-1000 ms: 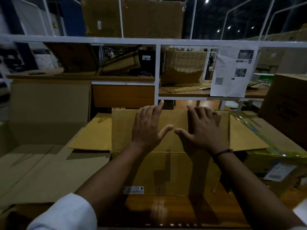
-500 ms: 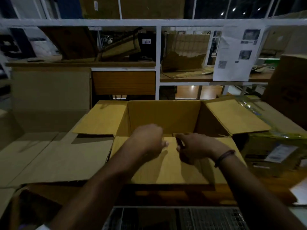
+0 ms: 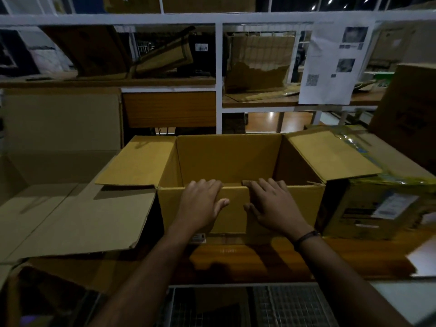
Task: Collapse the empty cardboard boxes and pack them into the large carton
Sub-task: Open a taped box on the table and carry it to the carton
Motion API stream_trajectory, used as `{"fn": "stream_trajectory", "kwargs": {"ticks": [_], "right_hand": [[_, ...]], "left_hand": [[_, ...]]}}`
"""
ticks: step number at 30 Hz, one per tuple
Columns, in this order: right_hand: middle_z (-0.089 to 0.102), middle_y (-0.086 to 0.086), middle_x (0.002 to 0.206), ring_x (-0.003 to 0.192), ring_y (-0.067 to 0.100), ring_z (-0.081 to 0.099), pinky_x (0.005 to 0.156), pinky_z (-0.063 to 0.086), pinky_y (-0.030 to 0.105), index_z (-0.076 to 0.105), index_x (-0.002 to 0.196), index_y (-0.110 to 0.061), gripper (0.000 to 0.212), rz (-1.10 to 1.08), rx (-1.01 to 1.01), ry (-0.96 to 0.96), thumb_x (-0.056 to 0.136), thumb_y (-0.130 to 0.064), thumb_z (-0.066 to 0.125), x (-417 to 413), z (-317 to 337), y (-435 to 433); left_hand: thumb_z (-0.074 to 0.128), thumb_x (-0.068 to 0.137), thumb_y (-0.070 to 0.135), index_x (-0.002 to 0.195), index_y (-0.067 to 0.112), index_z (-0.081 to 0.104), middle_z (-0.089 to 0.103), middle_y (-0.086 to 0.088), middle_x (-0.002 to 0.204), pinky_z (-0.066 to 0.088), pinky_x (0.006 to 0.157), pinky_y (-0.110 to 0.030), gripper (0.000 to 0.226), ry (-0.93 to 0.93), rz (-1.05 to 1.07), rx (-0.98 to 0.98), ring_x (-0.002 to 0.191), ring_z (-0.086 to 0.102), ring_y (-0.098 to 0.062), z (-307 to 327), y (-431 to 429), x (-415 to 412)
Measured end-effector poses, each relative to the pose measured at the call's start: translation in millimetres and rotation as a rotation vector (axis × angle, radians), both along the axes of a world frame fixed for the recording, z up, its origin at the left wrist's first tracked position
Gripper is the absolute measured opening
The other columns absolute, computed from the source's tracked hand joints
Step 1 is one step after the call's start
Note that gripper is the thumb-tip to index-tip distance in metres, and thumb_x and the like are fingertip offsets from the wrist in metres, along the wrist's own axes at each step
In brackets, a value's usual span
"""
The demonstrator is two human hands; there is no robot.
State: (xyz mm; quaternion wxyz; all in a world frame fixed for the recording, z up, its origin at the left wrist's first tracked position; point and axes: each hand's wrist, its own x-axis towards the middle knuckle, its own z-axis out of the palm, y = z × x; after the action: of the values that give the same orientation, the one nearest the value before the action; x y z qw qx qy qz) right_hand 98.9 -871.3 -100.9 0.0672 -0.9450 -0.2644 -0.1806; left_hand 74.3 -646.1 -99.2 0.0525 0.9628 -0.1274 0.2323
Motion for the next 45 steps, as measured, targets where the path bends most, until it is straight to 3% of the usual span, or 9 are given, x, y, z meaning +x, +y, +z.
{"fn": "stream_trajectory", "kwargs": {"ticks": [6,13,16,20,25,34,41,45], "right_hand": [[0.056,-0.005,0.117,0.102,0.014,0.048,0.097,0.037,0.034,0.049,0.127,-0.029,0.037,-0.097,0.02,0.005,0.099,-0.053,0.048,6,2,-12],[0.054,-0.008,0.12,0.098,0.005,0.036,0.098,0.032,0.031,0.047,0.13,-0.031,0.033,-0.067,0.014,0.041,0.102,-0.049,0.047,6,4,-21],[0.055,-0.009,0.118,0.101,0.008,0.043,0.099,0.035,0.033,0.049,0.126,-0.032,0.032,-0.104,0.033,0.005,0.101,-0.052,0.046,4,-2,-32],[0.055,-0.007,0.113,0.102,0.013,0.048,0.1,0.037,0.035,0.051,0.122,-0.029,0.036,-0.156,0.016,-0.026,0.099,-0.056,0.042,3,-6,-33],[0.056,-0.005,0.114,0.105,0.014,0.049,0.105,0.034,0.036,0.052,0.125,-0.028,0.039,-0.148,0.032,-0.009,0.099,-0.056,0.046,2,-7,-35],[0.059,-0.003,0.109,0.104,0.018,0.053,0.105,0.035,0.041,0.057,0.117,-0.024,0.05,-0.235,0.041,-0.054,0.093,-0.066,0.043,6,-13,-54],[0.057,-0.004,0.107,0.102,0.017,0.052,0.103,0.038,0.041,0.054,0.116,-0.025,0.053,-0.245,-0.015,-0.004,0.093,-0.069,0.034,8,-10,-56],[0.057,-0.006,0.114,0.114,0.017,0.051,0.114,0.031,0.045,0.056,0.117,-0.028,0.065,-0.212,0.025,0.09,0.09,-0.076,0.021,7,-1,-57]], "left_hand": [[0.055,0.099,0.052,0.121,0.022,0.061,0.063,0.004,0.108,0.033,0.079,-0.035,0.038,-0.022,0.011,-0.029,0.094,0.054,-0.017,0,-3,1],[0.053,0.099,0.053,0.121,0.023,0.06,0.062,0.006,0.11,0.034,0.083,-0.035,0.037,-0.011,0.002,-0.065,0.095,0.052,-0.015,-3,-2,-2],[0.054,0.1,0.052,0.118,0.024,0.059,0.06,0.007,0.108,0.034,0.083,-0.033,0.034,-0.027,-0.001,-0.081,0.095,0.05,-0.014,-4,-4,-6],[0.056,0.1,0.051,0.116,0.024,0.059,0.06,0.006,0.106,0.028,0.08,-0.031,0.032,-0.042,-0.005,-0.083,0.094,0.05,-0.014,-3,-4,-7],[0.057,0.099,0.05,0.117,0.025,0.059,0.06,0.007,0.107,0.035,0.086,-0.034,0.031,-0.04,-0.01,-0.108,0.096,0.05,-0.014,-4,-4,-8],[0.057,0.099,0.05,0.115,0.027,0.059,0.061,0.008,0.107,0.031,0.082,-0.032,0.029,-0.043,-0.006,-0.105,0.095,0.05,-0.012,-5,-4,-8],[0.059,0.098,0.049,0.117,0.026,0.06,0.062,0.008,0.108,0.028,0.08,-0.03,0.029,-0.022,0.001,-0.102,0.095,0.051,-0.012,-3,-6,-8],[0.058,0.098,0.049,0.115,0.028,0.058,0.06,0.009,0.109,0.033,0.085,-0.033,0.027,-0.015,0.009,-0.123,0.096,0.048,-0.011,-4,-6,-9]]}}
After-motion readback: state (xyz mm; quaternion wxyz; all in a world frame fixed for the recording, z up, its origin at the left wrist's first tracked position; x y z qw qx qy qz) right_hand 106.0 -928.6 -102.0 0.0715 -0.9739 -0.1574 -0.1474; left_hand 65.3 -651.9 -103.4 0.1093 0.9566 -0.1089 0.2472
